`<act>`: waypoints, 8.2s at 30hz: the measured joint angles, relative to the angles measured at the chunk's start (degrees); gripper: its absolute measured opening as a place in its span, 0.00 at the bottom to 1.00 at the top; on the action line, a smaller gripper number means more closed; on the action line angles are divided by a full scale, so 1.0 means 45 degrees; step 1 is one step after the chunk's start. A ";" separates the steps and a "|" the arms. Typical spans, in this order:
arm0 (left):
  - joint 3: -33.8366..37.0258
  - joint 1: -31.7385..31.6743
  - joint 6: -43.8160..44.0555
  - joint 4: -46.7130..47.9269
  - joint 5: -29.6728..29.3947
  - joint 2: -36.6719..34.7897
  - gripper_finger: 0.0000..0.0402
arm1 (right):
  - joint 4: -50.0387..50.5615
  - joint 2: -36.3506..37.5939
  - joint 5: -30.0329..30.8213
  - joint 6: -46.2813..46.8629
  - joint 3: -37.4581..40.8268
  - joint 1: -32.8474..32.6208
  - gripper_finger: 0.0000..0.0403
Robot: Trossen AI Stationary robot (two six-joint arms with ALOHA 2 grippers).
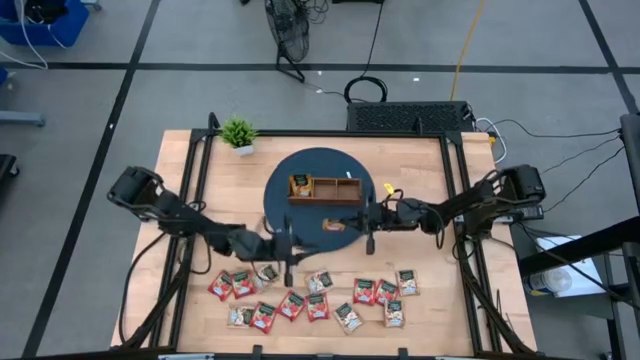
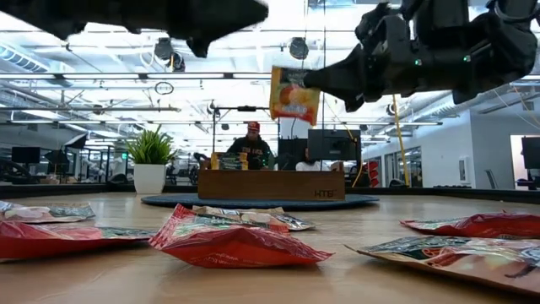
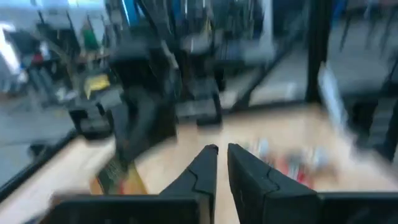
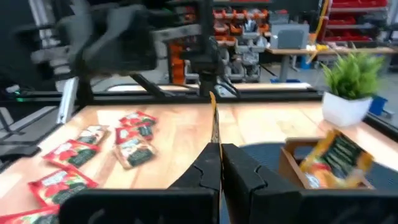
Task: Pick & Place Tea
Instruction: Put the yellow tea bag into the left section of the wooden organizer, then put the brown tea bag into the right section of the wooden organizer
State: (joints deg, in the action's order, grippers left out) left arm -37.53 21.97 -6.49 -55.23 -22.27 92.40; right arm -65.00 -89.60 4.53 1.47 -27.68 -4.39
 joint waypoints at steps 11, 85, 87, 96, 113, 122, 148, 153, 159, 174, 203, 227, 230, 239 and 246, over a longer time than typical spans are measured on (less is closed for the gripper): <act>-0.0298 -0.1883 0.2593 -0.0378 0.2274 0.0866 0.25 | 0.0025 0.0009 0.0029 -0.0055 -0.0005 -0.0219 0.00; 0.1097 -0.6190 -0.0415 0.3734 0.2392 -0.1473 0.00 | -0.0623 0.0000 -0.0062 0.0526 -0.0026 -0.1057 0.05; 0.1826 -0.6904 -0.0427 0.2594 0.3024 -0.1343 0.00 | -0.0637 0.0000 -0.0019 0.0515 -0.0024 -0.1043 0.05; 0.3820 -0.9142 -0.0069 -0.0342 0.5425 -0.1219 0.00 | -0.0813 0.0000 -0.0024 0.0196 -0.0024 -0.1045 0.05; 0.3316 -0.9032 -0.1097 -0.0784 0.5949 0.1246 0.01 | -0.0844 0.0000 -0.0019 0.0083 -0.0024 -0.1048 0.04; 0.2700 -0.9028 -0.0239 -0.0709 0.5947 0.1807 0.05 | -0.0818 0.0005 -0.0019 0.0045 -0.0019 -0.1048 0.04; 0.2698 -0.9007 0.0249 0.0212 0.4991 0.1103 0.23 | -0.0533 0.0009 -0.0019 0.0186 -0.0014 -0.1048 0.12; 0.2698 -0.8969 0.0289 0.0149 0.4927 0.1103 0.38 | -0.0533 0.0009 -0.0019 0.0186 -0.0014 -0.1048 0.15; 0.2704 -0.8661 0.0571 0.0126 0.4924 -0.0407 0.49 | -0.0448 0.0009 -0.0019 0.0184 -0.0014 -0.1048 0.17; 0.2706 -0.7085 0.1577 0.7216 0.4924 -1.0090 0.50 | -0.0430 0.0009 -0.0058 -0.0018 -0.0014 -0.1305 0.17; 0.3731 -0.5875 0.1945 1.3573 0.4917 -1.4775 0.50 | 0.7631 0.0004 0.2141 -0.1733 -0.2329 -0.7323 0.35; 0.3767 -0.5870 0.2155 1.3563 0.4917 -1.4630 0.50 | 2.1159 -0.3619 -0.0170 0.9092 -0.8670 -1.0043 0.54; 0.3767 -0.5872 0.2173 1.3563 0.4913 -1.4630 0.50 | 2.1160 -0.3619 -0.0293 0.9754 -0.8675 -1.0038 0.51; 0.3762 -0.5873 0.2173 1.3561 0.4913 -1.4620 0.50 | 2.3053 -0.3595 0.0354 1.1857 -0.8694 -1.0024 0.32; 0.3762 -0.5875 0.2173 1.3559 0.4913 -1.4620 0.50 | 2.2005 -0.3593 -0.0403 1.2162 -0.8745 -1.0038 0.04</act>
State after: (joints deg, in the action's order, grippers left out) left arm -20.60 -4.47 3.29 5.79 -0.16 26.61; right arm 34.03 -105.77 2.72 56.20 -67.03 -49.56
